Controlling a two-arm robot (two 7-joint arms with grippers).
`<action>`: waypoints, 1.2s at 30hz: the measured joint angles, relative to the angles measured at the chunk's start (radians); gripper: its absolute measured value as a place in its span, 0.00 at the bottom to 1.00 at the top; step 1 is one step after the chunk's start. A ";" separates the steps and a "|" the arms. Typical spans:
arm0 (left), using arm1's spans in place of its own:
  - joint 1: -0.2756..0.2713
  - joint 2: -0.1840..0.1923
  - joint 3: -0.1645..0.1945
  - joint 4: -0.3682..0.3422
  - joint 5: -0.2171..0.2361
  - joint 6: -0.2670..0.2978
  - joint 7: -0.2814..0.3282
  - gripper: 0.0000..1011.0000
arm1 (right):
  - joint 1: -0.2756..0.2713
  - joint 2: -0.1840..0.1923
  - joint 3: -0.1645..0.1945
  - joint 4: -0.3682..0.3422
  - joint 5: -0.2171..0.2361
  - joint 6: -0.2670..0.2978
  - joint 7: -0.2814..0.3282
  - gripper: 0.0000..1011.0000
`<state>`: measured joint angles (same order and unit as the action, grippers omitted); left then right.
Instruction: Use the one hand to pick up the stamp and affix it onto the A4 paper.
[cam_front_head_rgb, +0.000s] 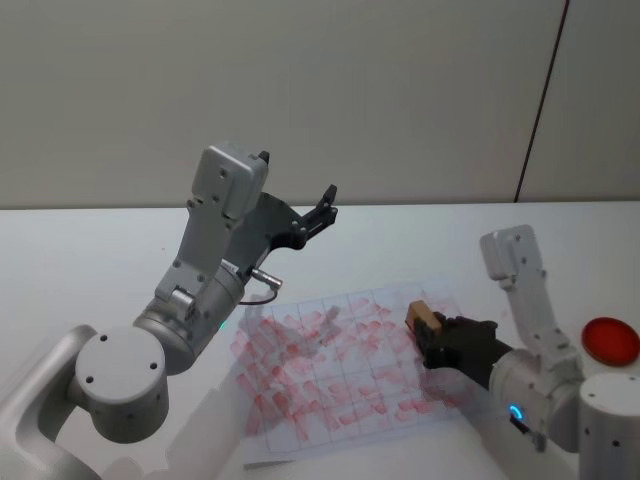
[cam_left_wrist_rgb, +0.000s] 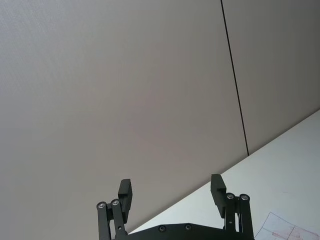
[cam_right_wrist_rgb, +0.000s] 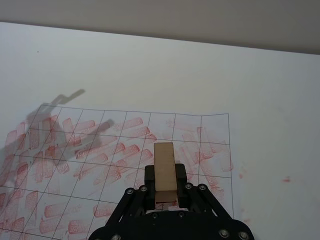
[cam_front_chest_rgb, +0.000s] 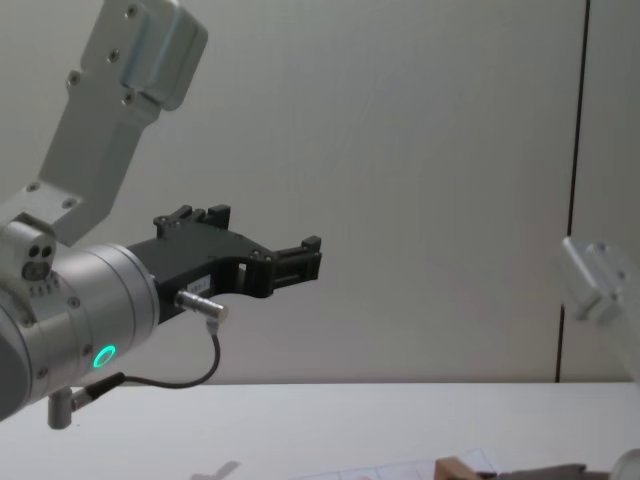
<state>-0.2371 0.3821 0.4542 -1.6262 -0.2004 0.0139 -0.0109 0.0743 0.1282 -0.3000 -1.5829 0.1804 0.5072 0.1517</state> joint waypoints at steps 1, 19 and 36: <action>0.000 0.000 0.000 0.000 0.000 0.000 0.000 0.99 | 0.004 -0.004 -0.002 0.007 -0.003 0.006 0.000 0.22; 0.000 0.000 0.000 0.000 0.000 0.000 0.000 0.99 | 0.027 -0.030 -0.024 0.043 -0.050 0.059 -0.001 0.22; 0.000 0.000 0.000 0.000 0.000 0.000 0.000 0.99 | 0.027 -0.039 -0.046 0.034 -0.098 0.075 0.019 0.22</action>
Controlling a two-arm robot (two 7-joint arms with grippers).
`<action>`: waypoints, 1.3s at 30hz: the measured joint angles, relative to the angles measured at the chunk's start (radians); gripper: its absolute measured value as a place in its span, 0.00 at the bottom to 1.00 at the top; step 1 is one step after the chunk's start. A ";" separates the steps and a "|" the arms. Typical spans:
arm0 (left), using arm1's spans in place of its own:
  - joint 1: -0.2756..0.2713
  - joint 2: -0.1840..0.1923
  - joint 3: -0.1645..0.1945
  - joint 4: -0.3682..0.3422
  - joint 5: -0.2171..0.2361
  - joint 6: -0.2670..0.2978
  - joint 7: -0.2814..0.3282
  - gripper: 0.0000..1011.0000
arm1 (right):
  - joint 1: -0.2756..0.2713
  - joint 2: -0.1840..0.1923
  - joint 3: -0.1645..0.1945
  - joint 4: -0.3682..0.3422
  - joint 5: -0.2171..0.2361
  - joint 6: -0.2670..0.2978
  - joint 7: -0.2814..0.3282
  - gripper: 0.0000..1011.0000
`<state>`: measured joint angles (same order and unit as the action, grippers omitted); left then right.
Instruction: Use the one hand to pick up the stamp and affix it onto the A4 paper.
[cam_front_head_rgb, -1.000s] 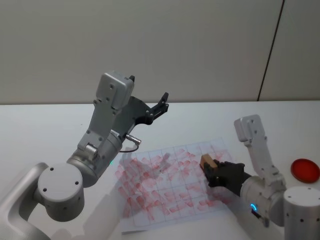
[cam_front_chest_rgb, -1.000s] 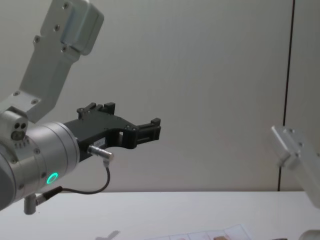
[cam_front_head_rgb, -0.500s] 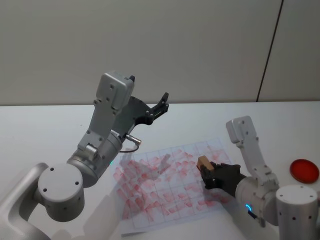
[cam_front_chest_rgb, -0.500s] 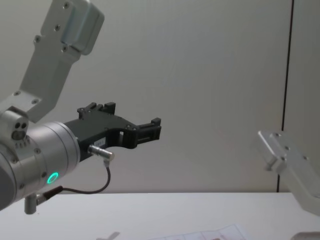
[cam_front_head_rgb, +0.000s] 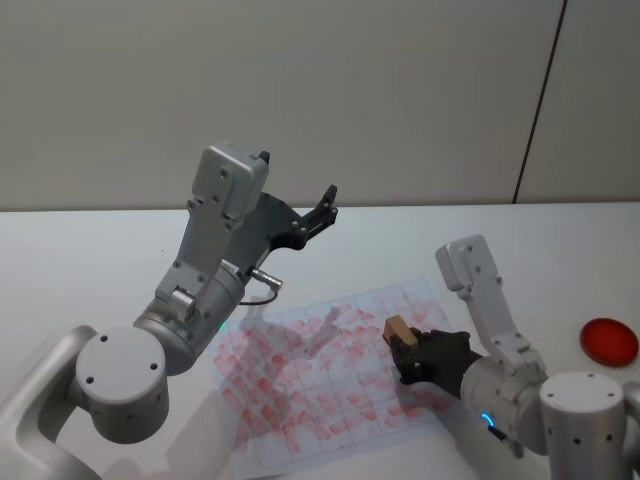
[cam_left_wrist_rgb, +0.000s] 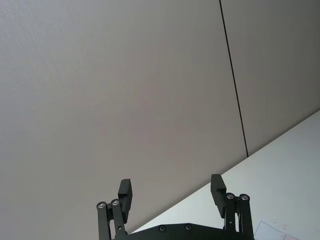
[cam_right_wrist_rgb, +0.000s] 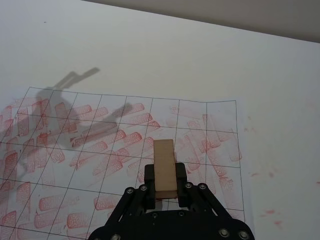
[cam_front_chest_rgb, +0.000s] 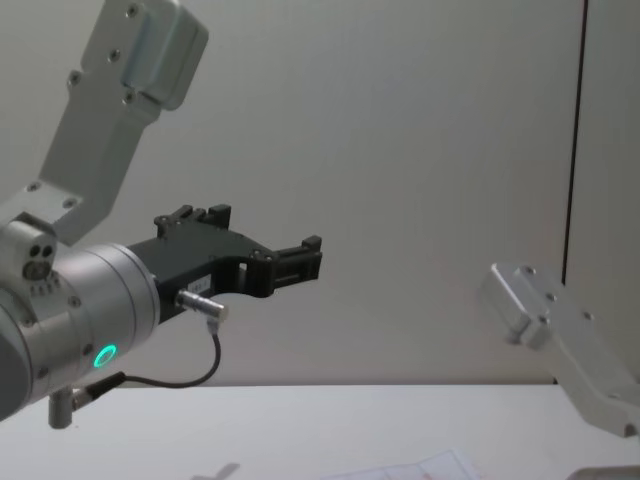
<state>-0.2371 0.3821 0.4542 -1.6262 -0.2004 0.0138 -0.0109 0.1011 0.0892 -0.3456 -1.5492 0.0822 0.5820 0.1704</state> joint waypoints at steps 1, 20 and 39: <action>0.000 0.000 0.000 0.000 0.000 0.000 0.000 0.99 | -0.003 0.000 -0.001 -0.005 -0.002 0.000 0.000 0.22; 0.000 0.000 0.000 0.000 0.000 0.000 0.000 0.99 | -0.023 0.024 0.034 -0.137 0.018 -0.020 -0.068 0.22; 0.000 0.000 0.000 0.000 0.000 0.000 0.000 0.99 | -0.082 0.108 0.138 -0.203 0.083 0.016 -0.181 0.22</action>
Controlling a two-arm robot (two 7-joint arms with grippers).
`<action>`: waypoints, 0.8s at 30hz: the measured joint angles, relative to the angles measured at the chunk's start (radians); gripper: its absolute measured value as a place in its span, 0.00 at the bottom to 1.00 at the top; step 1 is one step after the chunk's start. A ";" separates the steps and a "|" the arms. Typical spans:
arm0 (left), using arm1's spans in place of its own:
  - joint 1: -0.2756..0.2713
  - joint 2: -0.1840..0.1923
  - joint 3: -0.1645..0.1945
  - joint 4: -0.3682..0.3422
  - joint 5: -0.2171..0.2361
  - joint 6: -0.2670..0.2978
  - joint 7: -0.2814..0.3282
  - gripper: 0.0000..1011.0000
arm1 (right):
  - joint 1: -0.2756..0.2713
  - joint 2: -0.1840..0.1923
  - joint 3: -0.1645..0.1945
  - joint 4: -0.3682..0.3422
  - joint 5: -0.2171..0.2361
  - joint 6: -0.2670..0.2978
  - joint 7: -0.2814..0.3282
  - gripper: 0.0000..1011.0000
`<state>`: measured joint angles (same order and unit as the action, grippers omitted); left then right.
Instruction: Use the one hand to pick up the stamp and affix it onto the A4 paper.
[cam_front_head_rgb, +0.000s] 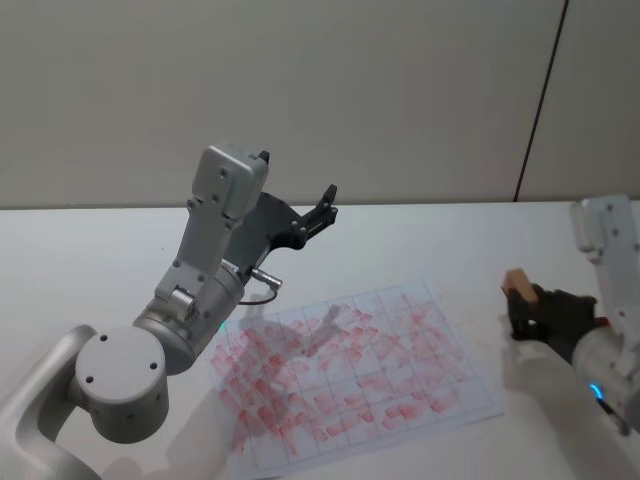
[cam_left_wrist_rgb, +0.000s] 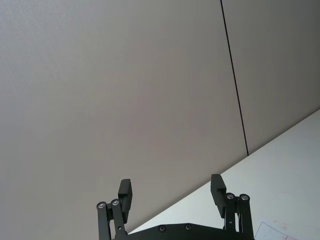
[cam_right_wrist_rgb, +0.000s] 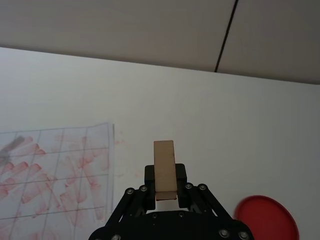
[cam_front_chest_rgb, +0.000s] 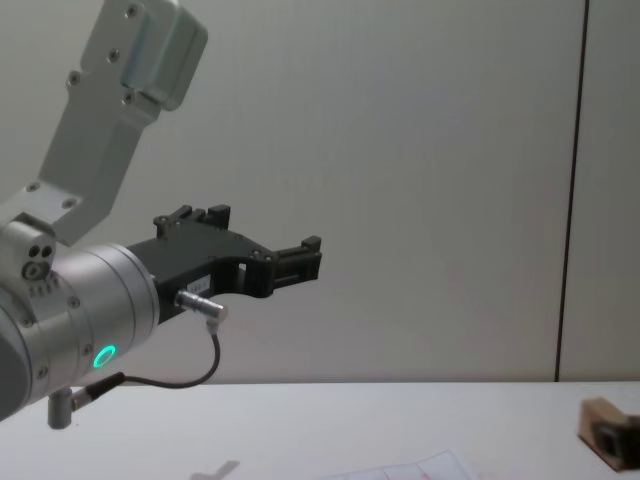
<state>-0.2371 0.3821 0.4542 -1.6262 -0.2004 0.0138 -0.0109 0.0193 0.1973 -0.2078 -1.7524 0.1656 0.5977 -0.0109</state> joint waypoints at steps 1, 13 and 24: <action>0.000 0.000 0.000 0.000 0.000 0.000 0.000 0.99 | -0.003 0.003 0.003 0.000 0.003 0.003 -0.003 0.22; 0.000 0.000 0.000 0.000 0.000 0.000 0.000 0.99 | -0.039 0.031 0.045 0.013 0.028 0.028 -0.049 0.22; 0.000 0.000 0.000 0.000 0.000 0.000 0.000 0.99 | -0.042 0.043 0.072 0.029 0.029 0.036 -0.077 0.22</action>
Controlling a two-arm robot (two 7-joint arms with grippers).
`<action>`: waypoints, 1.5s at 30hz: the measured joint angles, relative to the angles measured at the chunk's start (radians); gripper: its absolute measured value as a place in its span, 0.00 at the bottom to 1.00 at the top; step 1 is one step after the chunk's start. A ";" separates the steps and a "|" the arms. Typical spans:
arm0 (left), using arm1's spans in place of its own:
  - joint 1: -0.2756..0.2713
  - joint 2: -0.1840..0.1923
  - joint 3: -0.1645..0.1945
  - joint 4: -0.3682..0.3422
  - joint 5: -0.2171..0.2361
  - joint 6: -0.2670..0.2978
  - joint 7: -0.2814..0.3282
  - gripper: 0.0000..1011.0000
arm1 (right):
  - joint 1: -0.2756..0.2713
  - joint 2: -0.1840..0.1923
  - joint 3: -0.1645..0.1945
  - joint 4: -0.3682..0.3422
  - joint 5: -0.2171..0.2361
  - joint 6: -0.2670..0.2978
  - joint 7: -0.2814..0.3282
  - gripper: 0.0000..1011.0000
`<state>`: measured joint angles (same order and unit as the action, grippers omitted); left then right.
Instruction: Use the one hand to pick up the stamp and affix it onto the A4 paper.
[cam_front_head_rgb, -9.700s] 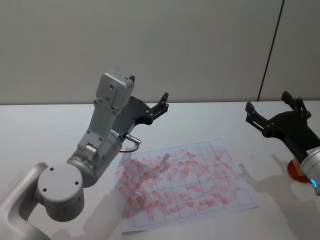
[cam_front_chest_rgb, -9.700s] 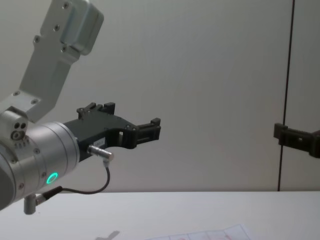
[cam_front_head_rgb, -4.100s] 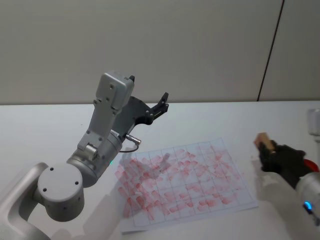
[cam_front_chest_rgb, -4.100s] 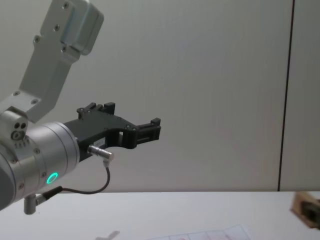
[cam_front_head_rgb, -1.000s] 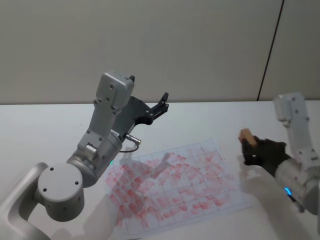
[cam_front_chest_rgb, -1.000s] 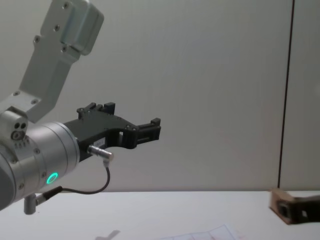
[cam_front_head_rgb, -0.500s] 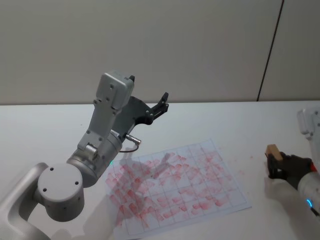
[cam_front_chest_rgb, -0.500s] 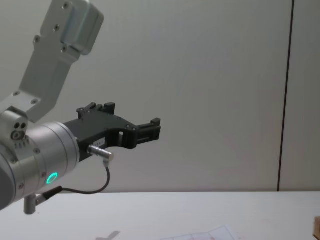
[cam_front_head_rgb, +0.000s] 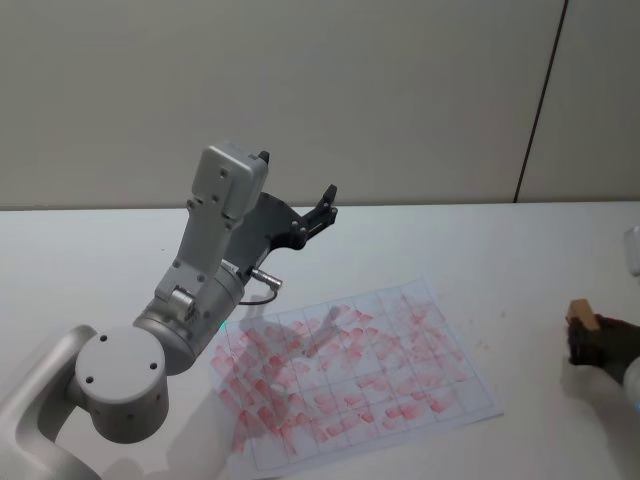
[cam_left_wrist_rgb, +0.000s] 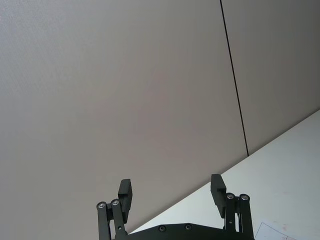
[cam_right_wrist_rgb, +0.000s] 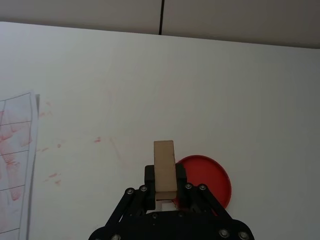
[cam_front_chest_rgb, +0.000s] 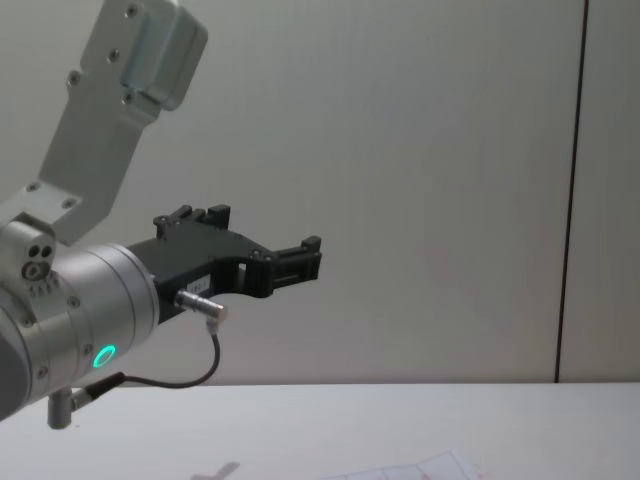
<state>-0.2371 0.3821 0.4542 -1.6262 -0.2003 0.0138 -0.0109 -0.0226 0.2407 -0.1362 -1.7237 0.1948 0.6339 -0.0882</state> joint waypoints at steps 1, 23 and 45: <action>0.000 0.000 0.000 0.000 0.000 0.000 0.000 0.99 | 0.000 0.001 0.002 0.000 0.000 0.000 -0.002 0.22; 0.000 0.000 0.000 0.000 0.000 0.000 0.000 0.99 | -0.021 0.021 0.052 0.012 0.021 -0.013 -0.013 0.27; 0.000 0.000 0.000 0.000 0.000 0.000 0.000 0.99 | -0.052 0.031 0.069 -0.032 -0.005 -0.167 0.033 0.94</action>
<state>-0.2371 0.3821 0.4542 -1.6262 -0.2004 0.0138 -0.0109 -0.0747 0.2720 -0.0672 -1.7558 0.1903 0.4668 -0.0556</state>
